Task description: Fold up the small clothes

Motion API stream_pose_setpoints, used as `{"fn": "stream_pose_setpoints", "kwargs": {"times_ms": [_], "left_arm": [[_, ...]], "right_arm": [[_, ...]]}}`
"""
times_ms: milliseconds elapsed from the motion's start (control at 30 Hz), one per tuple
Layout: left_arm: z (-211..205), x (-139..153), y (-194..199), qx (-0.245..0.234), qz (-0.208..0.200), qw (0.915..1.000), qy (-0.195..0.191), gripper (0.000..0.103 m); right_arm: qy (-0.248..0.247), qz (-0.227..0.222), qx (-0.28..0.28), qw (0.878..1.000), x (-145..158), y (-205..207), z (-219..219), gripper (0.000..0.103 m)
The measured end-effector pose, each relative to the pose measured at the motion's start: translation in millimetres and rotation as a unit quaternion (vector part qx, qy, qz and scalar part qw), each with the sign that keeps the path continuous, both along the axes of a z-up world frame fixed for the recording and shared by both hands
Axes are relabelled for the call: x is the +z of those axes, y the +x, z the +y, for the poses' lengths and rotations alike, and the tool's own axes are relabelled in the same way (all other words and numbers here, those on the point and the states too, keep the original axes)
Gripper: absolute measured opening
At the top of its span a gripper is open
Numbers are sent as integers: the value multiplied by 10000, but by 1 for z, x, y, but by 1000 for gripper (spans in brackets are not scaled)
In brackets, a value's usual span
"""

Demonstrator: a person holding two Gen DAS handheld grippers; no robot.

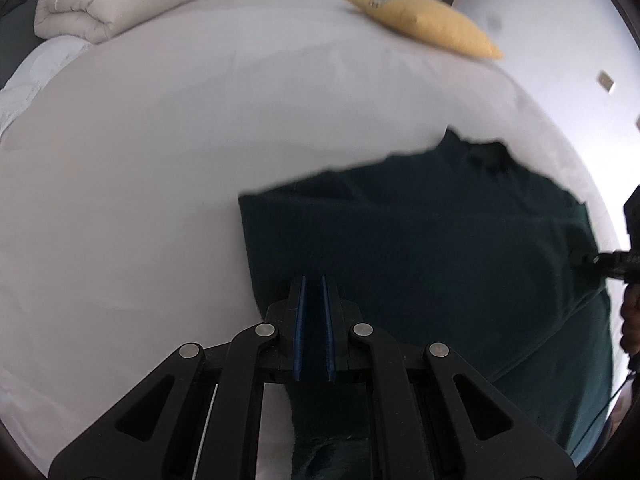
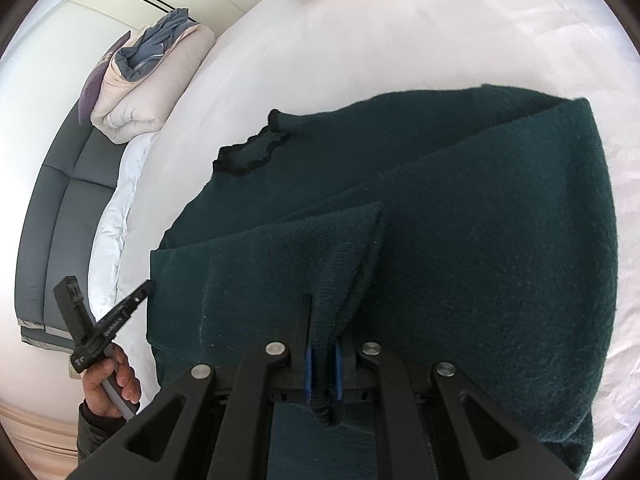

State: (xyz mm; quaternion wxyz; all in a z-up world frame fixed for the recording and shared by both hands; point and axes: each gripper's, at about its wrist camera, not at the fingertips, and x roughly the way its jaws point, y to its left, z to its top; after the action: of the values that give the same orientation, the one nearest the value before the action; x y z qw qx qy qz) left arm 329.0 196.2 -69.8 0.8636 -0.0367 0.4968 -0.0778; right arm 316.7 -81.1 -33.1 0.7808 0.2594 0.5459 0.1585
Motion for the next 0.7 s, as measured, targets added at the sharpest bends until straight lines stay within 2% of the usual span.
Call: {"fn": "stream_pose_setpoints", "kwargs": {"times_ms": [33, 67, 200, 300, 400, 533, 633, 700], "left_arm": [[4, -4, -1, 10, 31, 10000, -6, 7], [-10, -14, 2, 9, 31, 10000, -21, 7], [-22, -17, 3, -32, 40, 10000, 3, 7], [-18, -14, 2, -26, 42, 9999, -106, 7], [-3, -1, 0, 246, -120, 9991, -322, 7], [0, 4, -1, 178, -159, 9994, -236, 7], [-5, -11, -2, 34, 21, 10000, -80, 7], [-5, -15, -3, 56, -27, 9999, -155, 7]], "right_arm": [[28, -9, -23, 10000, -1, -1, -2, 8], [44, -13, -47, 10000, -1, -2, -4, 8], [4, -37, -89, 10000, 1, -3, -5, 8], [9, -37, -134, 9999, 1, -2, -6, 8], [8, -25, -115, 9999, -2, -2, -7, 8], [117, -14, -159, 9998, -3, -1, -10, 8], [145, 1, -187, 9997, -3, -1, -12, 8], [214, 22, -210, 9995, -5, -1, -13, 8]]}}
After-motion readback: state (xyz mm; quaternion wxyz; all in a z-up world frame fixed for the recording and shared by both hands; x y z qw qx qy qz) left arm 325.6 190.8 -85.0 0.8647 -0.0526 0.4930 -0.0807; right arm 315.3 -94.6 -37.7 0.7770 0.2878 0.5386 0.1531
